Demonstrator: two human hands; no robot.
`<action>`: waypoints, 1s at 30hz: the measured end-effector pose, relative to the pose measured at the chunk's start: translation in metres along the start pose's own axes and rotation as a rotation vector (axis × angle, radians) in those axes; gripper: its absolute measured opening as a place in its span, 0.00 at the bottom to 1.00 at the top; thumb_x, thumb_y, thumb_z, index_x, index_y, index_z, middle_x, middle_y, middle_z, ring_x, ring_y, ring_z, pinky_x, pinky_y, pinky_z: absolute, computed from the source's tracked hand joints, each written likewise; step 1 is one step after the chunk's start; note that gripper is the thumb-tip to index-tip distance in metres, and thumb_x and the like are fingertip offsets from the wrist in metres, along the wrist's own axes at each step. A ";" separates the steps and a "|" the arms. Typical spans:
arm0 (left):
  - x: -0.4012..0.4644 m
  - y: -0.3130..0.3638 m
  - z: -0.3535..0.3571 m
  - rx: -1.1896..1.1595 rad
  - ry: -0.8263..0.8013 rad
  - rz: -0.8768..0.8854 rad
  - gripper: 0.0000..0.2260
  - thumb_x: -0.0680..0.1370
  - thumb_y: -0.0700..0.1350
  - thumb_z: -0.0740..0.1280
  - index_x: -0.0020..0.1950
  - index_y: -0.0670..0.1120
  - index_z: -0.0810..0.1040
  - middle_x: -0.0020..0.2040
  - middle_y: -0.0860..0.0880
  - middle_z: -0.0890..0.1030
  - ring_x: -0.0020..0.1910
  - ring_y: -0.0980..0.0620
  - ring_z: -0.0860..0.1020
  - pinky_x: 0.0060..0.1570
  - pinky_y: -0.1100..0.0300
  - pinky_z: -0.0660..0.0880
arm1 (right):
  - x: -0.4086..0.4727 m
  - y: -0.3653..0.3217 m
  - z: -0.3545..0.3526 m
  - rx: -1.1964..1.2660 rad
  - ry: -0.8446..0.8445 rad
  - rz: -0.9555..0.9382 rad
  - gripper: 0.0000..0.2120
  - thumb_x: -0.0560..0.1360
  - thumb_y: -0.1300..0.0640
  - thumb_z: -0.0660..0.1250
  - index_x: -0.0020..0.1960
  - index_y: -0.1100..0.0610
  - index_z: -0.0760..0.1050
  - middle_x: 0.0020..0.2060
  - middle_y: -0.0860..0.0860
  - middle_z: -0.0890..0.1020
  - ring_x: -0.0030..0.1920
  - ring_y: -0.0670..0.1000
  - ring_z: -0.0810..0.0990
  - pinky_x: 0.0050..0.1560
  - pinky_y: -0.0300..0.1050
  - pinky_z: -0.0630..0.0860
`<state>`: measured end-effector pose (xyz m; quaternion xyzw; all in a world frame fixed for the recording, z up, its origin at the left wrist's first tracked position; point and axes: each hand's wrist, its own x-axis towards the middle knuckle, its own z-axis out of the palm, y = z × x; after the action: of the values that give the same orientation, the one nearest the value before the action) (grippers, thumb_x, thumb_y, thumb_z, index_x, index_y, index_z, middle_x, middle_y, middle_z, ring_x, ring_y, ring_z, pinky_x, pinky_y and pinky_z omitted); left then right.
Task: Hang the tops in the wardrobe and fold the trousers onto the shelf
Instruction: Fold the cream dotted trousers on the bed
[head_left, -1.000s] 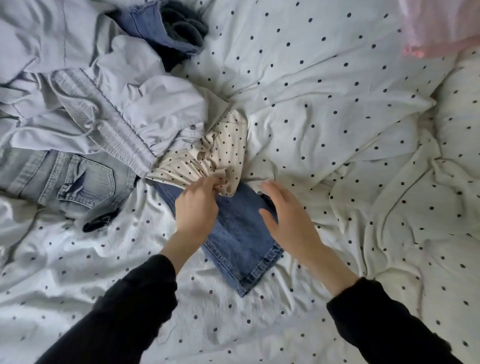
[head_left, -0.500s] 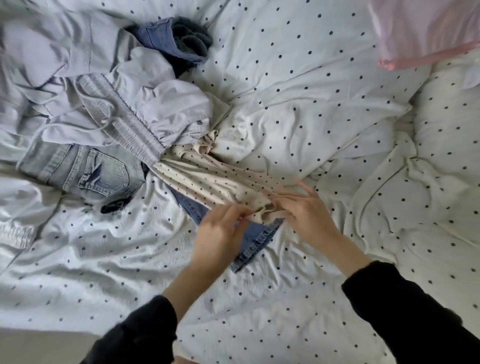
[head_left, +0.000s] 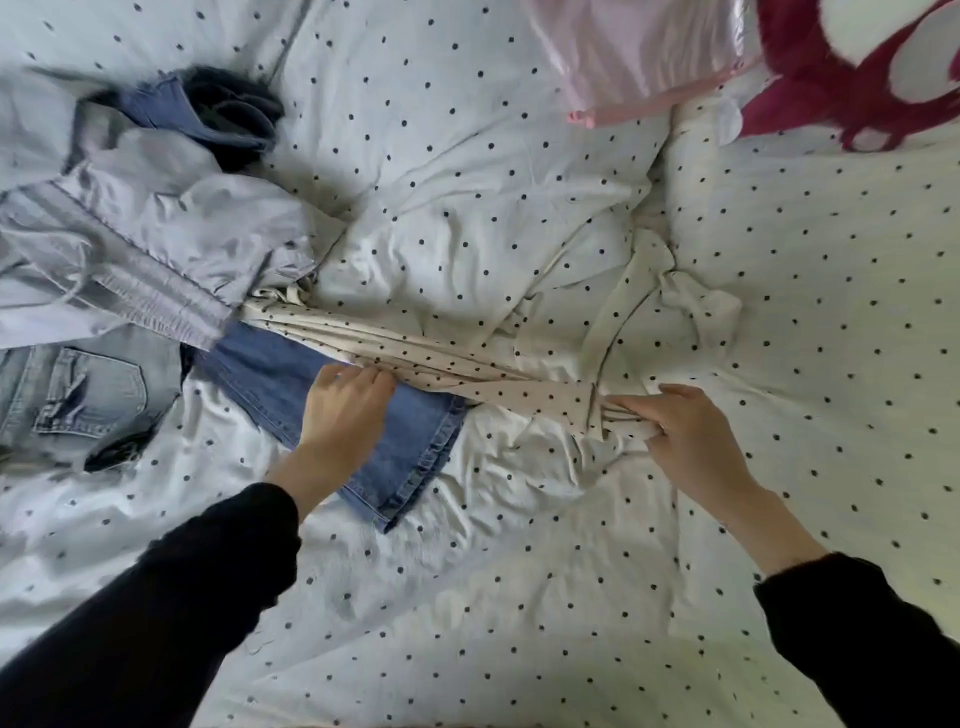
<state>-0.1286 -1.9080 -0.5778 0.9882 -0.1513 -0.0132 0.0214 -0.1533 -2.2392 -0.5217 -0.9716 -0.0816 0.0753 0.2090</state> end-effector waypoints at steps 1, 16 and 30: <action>0.003 0.009 0.002 -0.004 0.034 0.038 0.16 0.56 0.28 0.76 0.37 0.41 0.78 0.34 0.43 0.79 0.33 0.44 0.79 0.34 0.55 0.74 | -0.006 0.000 -0.004 0.022 -0.031 0.027 0.26 0.65 0.79 0.63 0.56 0.58 0.81 0.47 0.55 0.85 0.53 0.65 0.78 0.55 0.46 0.65; -0.013 0.050 -0.018 0.001 -0.385 -0.098 0.13 0.78 0.40 0.58 0.60 0.50 0.74 0.48 0.47 0.81 0.47 0.44 0.79 0.39 0.57 0.68 | -0.032 0.003 0.002 0.170 -0.468 0.312 0.31 0.76 0.68 0.58 0.76 0.52 0.56 0.74 0.47 0.61 0.72 0.50 0.63 0.68 0.42 0.62; -0.022 0.035 0.001 -0.363 -0.211 0.074 0.27 0.76 0.40 0.68 0.73 0.42 0.63 0.74 0.42 0.64 0.73 0.43 0.62 0.72 0.49 0.54 | 0.003 -0.075 0.067 -0.061 -0.298 -0.073 0.41 0.70 0.49 0.73 0.76 0.56 0.56 0.72 0.55 0.65 0.72 0.56 0.63 0.72 0.56 0.59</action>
<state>-0.1601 -1.9349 -0.5771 0.9550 -0.1842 -0.1429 0.1837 -0.1725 -2.1446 -0.5505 -0.9520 -0.1494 0.2083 0.1675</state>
